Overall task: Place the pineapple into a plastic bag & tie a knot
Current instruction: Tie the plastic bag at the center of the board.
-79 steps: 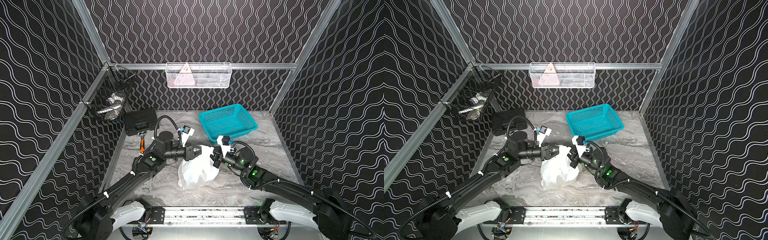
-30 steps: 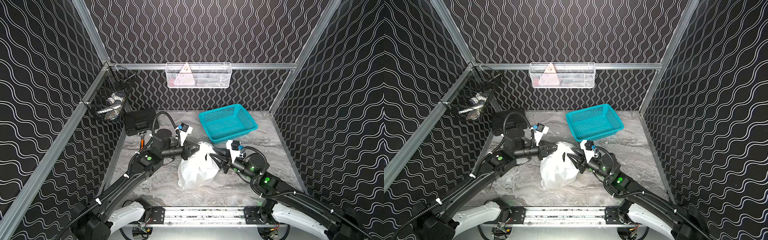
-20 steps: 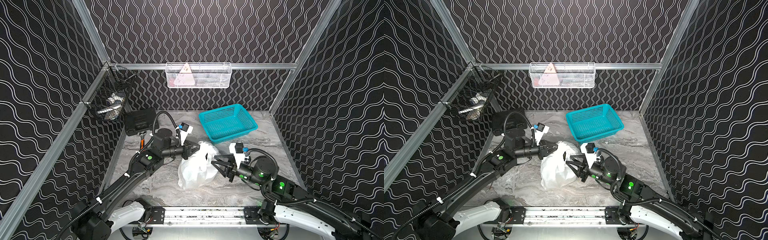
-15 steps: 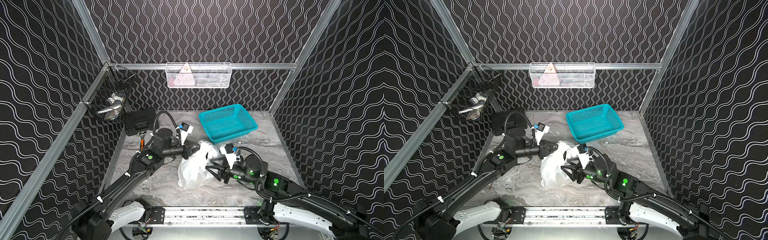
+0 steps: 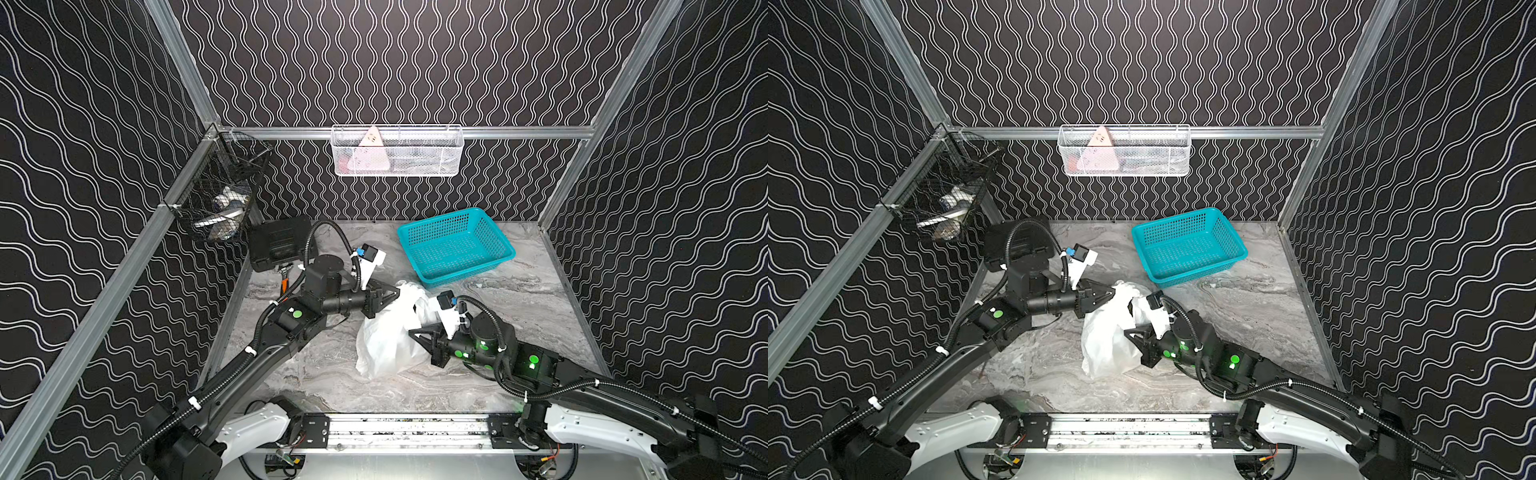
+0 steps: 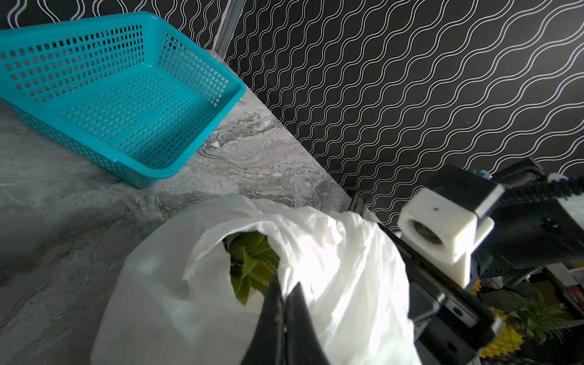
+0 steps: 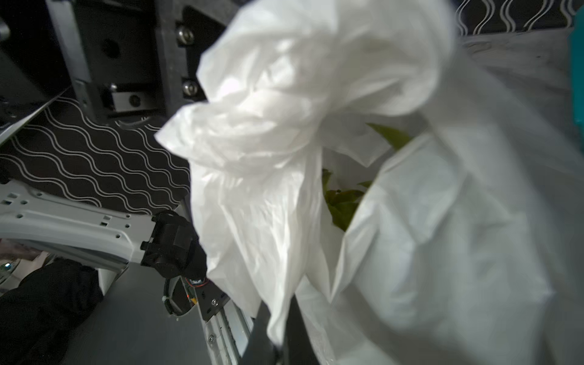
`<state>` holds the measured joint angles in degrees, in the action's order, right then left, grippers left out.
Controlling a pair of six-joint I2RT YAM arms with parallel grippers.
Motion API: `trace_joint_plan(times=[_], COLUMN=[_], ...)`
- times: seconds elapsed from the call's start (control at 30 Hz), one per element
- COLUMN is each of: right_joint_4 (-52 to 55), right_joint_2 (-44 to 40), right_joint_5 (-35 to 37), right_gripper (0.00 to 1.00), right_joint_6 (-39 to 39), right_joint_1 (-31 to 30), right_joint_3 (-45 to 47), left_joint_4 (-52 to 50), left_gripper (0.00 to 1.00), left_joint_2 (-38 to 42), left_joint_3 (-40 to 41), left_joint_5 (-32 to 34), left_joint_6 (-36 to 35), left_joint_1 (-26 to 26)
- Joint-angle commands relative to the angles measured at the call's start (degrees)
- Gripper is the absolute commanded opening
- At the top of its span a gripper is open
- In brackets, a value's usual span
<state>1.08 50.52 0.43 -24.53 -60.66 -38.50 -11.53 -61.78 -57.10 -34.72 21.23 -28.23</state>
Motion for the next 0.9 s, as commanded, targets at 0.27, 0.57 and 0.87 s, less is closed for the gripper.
trace_joint_plan(times=[0.27, 0.57, 0.87], right_joint_4=[21.23, 27.67, 38.92], right_joint_2=[-10.18, -7.84, -7.02], right_joint_5=[25.85, 28.22, 41.08], right_gripper=[0.0, 0.0, 0.0], right_joint_6=[-0.78, -7.28, -16.63], right_joint_1=[1.07, 1.07, 1.16], right_joint_3=[0.21, 1.5, -1.34], left_joint_4=[-25.57, -25.63, -24.81], left_gripper=[0.0, 0.0, 0.0], left_joint_2=[0.97, 0.7, -1.51], left_joint_3=[-11.44, -9.75, -6.4], left_joint_5=[17.69, 34.41, 50.02], left_joint_6=[-19.71, -16.76, -5.97], left_joint_1=[1.16, 1.31, 10.0])
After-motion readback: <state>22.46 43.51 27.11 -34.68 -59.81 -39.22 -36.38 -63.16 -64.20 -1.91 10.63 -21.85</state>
